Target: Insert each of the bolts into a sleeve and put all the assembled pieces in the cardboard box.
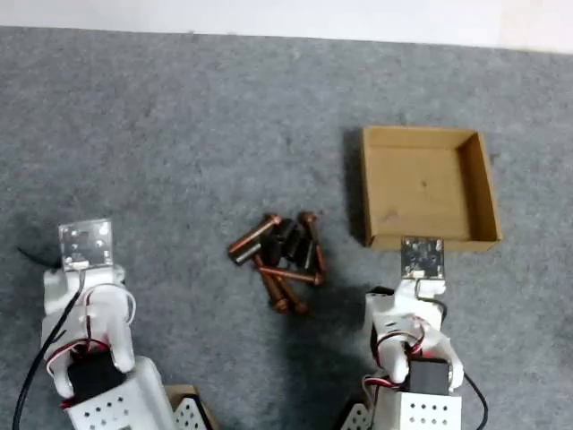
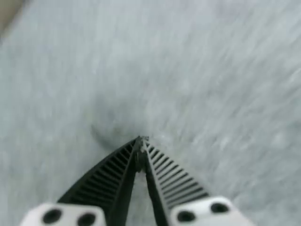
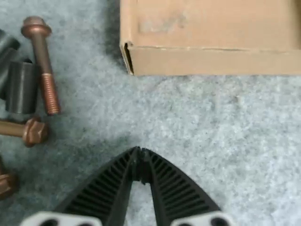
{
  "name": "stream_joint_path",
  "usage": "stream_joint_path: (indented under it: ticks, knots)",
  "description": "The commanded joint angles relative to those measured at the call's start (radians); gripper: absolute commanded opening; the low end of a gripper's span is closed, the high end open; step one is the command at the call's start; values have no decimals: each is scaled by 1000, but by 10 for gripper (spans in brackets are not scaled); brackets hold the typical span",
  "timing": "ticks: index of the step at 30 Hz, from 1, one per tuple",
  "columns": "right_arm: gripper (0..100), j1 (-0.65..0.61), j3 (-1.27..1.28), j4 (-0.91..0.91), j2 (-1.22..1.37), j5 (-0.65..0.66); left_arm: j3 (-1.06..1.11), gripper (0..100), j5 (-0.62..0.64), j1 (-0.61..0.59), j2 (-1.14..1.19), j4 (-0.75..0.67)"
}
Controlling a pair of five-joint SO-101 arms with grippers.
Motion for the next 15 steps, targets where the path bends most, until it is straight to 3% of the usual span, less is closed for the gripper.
stream_joint_path:
  ticks: [1, 8, 11, 15]
  knots:
    - [5, 15, 150, -15, -12, 0, -223, 5, 94, 160, -13, 31]
    - [5, 15, 150, -18, -12, 0, -226, 5, 132, 363, 114, -55]
    - [5, 15, 150, -22, -12, 0, -223, 5, 229, 440, 314, -184]
    - [5, 16, 150, -38, -13, 0, -219, 5, 241, 499, 619, -381]
